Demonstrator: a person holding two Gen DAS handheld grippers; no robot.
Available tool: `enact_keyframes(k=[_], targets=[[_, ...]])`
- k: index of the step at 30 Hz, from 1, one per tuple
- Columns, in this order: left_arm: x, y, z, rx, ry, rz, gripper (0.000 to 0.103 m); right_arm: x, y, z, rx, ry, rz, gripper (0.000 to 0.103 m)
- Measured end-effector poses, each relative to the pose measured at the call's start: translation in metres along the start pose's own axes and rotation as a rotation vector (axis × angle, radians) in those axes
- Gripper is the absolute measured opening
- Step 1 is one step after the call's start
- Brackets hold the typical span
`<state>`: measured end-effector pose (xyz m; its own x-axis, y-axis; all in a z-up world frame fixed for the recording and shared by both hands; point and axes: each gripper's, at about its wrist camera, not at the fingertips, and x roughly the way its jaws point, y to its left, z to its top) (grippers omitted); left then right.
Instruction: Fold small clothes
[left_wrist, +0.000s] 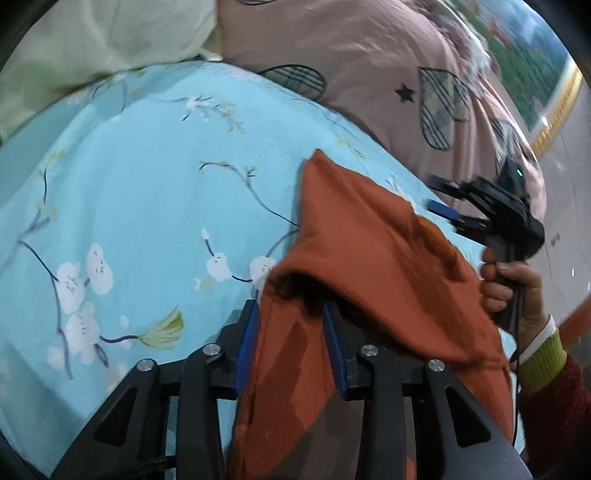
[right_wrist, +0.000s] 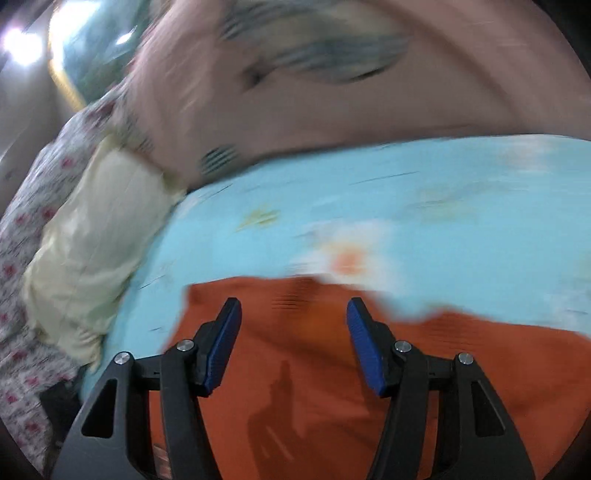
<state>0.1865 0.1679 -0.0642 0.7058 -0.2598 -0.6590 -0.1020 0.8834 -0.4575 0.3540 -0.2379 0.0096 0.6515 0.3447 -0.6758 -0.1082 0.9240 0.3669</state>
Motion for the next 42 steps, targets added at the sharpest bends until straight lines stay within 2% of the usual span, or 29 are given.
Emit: enact_keyframes(k=[3, 5, 6, 7, 9, 12, 14, 18, 20, 23, 24, 25, 26, 27, 28, 29, 30, 32, 34, 37, 40, 41, 42], targets=[[-0.005, -0.014, 0.013, 0.100, 0.003, -0.010, 0.039, -0.031, -0.059, 0.008, 0.040, 0.013, -0.118, 0.061], [0.000, -0.029, 0.034, 0.172, 0.011, -0.023, 0.039, -0.035, -0.082, 0.016, 0.015, 0.057, -0.166, 0.061], [0.004, -0.039, 0.046, 0.218, 0.013, -0.027, 0.042, -0.034, -0.089, 0.020, -0.018, 0.078, -0.195, 0.061], [0.011, -0.053, 0.061, 0.282, 0.010, -0.025, 0.046, -0.032, -0.093, 0.022, -0.050, 0.095, -0.218, 0.061], [0.029, -0.077, 0.085, 0.397, 0.008, -0.026, 0.060, -0.022, -0.100, 0.023, -0.118, 0.155, -0.236, 0.061], [0.077, -0.111, 0.118, 0.552, 0.076, -0.014, 0.061, -0.002, -0.099, 0.018, -0.235, 0.238, -0.264, 0.062], [0.114, -0.128, 0.135, 0.634, 0.119, 0.039, 0.061, 0.008, -0.090, 0.013, -0.343, 0.259, -0.266, 0.063], [0.184, -0.135, 0.155, 0.685, 0.232, 0.121, 0.061, 0.013, -0.073, 0.008, -0.450, 0.276, -0.284, 0.064], [0.210, -0.133, 0.155, 0.687, 0.287, 0.150, 0.062, 0.011, -0.069, 0.005, -0.462, 0.273, -0.244, 0.064], [0.220, -0.133, 0.151, 0.705, 0.277, 0.161, 0.063, 0.020, -0.062, -0.004, -0.522, 0.287, -0.268, 0.062], [0.219, -0.134, 0.149, 0.709, 0.272, 0.165, 0.062, 0.027, -0.062, -0.006, -0.537, 0.297, -0.307, 0.057], [0.218, -0.135, 0.147, 0.718, 0.267, 0.171, 0.060, 0.032, -0.062, -0.007, -0.533, 0.292, -0.337, 0.047], [0.218, -0.138, 0.144, 0.735, 0.262, 0.174, 0.054, 0.034, -0.059, -0.006, -0.523, 0.277, -0.355, 0.035], [0.217, -0.140, 0.140, 0.754, 0.259, 0.168, 0.042, 0.030, -0.057, -0.004, -0.501, 0.257, -0.359, 0.005], [0.215, -0.144, 0.136, 0.777, 0.258, 0.157, 0.034, 0.021, -0.052, 0.000, -0.475, 0.213, -0.380, 0.006], [0.213, -0.147, 0.132, 0.800, 0.256, 0.158, 0.009, 0.009, -0.047, 0.002, -0.467, 0.151, -0.414, 0.006], [0.211, -0.150, 0.129, 0.819, 0.253, 0.174, 0.005, -0.001, -0.044, 0.005, -0.449, 0.108, -0.425, 0.005], [0.204, -0.161, 0.123, 0.865, 0.201, 0.234, 0.005, -0.022, -0.043, 0.011, -0.360, 0.006, -0.427, 0.005], [0.193, -0.170, 0.125, 0.846, 0.132, 0.251, 0.005, -0.020, -0.050, 0.012, -0.312, -0.032, -0.478, 0.005], [0.194, -0.173, 0.133, 0.767, 0.063, 0.275, 0.005, 0.015, -0.063, 0.011, -0.244, 0.025, -0.512, 0.005], [0.219, -0.168, 0.127, 0.757, 0.091, 0.345, 0.006, 0.024, -0.072, 0.003, -0.213, 0.036, -0.527, 0.007], [0.226, -0.170, 0.125, 0.755, 0.097, 0.354, 0.006, 0.020, -0.068, 0.004, -0.220, 0.031, -0.531, 0.010], [0.227, -0.169, 0.124, 0.752, 0.091, 0.358, 0.010, 0.015, -0.065, 0.006, -0.217, 0.028, -0.533, 0.025]])
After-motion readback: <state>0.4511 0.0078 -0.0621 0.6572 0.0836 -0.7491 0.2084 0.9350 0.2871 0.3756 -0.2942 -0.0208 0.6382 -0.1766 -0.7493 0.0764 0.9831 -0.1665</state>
